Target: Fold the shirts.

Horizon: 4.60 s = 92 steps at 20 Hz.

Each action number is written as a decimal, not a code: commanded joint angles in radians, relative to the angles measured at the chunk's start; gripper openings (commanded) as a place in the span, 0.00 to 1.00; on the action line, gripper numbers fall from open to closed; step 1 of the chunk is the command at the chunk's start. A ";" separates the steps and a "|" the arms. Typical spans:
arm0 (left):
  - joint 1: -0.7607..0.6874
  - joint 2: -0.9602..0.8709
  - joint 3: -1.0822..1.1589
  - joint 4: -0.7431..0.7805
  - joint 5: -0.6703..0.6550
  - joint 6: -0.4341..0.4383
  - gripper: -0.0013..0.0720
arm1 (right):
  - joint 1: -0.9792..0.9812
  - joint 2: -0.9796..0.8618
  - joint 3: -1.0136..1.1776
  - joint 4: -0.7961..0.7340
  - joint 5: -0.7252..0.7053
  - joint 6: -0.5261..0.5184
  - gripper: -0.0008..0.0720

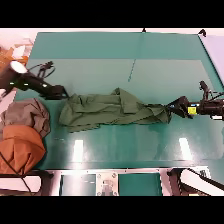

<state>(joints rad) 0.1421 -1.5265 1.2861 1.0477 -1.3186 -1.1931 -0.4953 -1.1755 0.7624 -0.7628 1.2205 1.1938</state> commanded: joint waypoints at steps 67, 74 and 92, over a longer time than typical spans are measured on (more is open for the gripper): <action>0.038 -0.349 0.340 -0.814 0.179 0.362 0.74 | -0.071 -0.298 0.447 0.007 -0.103 0.063 0.34; 0.231 -0.349 0.348 -0.531 -0.138 0.223 0.74 | -0.262 -0.124 0.089 -0.372 0.207 0.174 0.51; 0.206 -0.348 0.257 -0.353 -0.381 0.022 0.73 | -0.166 -0.137 0.101 -0.346 -0.028 0.162 0.03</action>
<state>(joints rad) 0.3607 -1.8748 1.5925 0.6552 -1.6566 -1.1103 -0.6338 -1.3022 0.7597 -1.1130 1.1885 1.3483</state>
